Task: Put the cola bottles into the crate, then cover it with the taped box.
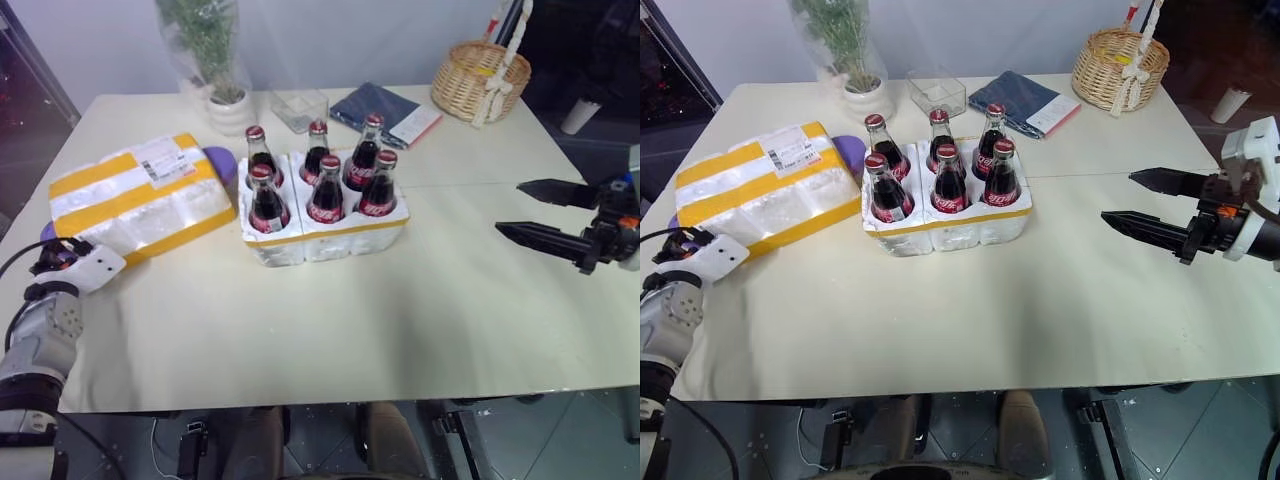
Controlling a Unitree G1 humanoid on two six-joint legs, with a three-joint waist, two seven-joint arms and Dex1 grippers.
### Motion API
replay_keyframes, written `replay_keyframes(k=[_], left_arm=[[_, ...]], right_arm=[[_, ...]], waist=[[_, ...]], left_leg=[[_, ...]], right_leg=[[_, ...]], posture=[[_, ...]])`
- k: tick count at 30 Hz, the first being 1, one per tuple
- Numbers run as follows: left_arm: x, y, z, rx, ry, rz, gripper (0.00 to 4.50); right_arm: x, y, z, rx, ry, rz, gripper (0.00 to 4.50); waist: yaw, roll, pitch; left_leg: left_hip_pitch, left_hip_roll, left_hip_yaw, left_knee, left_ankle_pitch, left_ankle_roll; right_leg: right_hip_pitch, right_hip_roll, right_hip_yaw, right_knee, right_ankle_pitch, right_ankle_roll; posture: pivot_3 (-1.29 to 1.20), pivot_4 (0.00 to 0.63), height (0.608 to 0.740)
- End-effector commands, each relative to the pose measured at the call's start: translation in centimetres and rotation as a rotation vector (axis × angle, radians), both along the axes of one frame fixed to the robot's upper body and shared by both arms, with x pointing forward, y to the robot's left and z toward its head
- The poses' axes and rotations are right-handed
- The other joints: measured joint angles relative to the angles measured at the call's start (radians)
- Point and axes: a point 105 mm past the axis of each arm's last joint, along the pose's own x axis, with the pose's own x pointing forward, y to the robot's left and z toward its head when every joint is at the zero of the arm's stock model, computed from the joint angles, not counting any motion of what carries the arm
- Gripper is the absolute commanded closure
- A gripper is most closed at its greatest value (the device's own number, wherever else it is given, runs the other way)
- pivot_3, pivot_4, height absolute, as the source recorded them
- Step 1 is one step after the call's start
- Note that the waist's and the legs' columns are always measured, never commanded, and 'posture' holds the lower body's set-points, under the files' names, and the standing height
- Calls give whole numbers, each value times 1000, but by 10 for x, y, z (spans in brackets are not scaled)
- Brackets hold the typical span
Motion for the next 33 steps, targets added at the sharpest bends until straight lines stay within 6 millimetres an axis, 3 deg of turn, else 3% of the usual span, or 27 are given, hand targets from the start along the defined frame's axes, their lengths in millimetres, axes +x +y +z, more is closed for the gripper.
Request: replay_keyframes(k=[1, 7, 12, 16, 21, 33], left_arm=[[4, 4, 16, 23, -30, -4, 2764], [11, -1, 49, 40, -88, -63, 2764], [13, -9, 109, 66, -180, -147, 2764], [11, -28, 159, 90, -257, -221, 2764], [7, -51, 194, 104, -314, -274, 2764], [4, -154, 246, 15, -415, -558, 2764]], right_arm=[[-5, 7, 13, -5, -66, 7, 0], [-5, 6, 9, 25, -23, 3, 0], [2, 0, 7, -2, -49, -29, 0], [7, 1, 1, 0, -51, -23, 0], [13, 5, -4, 8, -54, -4, 0], [20, 6, -5, 9, -54, 11, 0]], waist=[[-2, 0, 0], [-3, 0, 0], [-2, -1, 0], [-3, -1, 0], [-6, -1, 0], [-4, -1, 1]], left_leg=[[0, 0, 0, 0, 0, 0], [0, 0, 0, 0, 0, 0], [-1, 0, 0, 0, 0, 0], [-1, 0, 0, 0, 0, 0], [-1, 0, 0, 0, 0, 0], [-1, 0, 0, 1, 0, 0]], right_leg=[[0, 0, 0, 0, 0, 0], [0, 0, 0, 0, 0, 0], [0, 0, 0, 0, 0, 0], [0, 0, 0, -1, 0, 0], [0, 0, 0, -1, 0, 0], [0, 0, 0, 0, 0, 0]], posture=[[0, 150, 737], [0, 150, 737], [0, 150, 737], [0, 150, 737], [0, 150, 737], [0, 150, 737]])
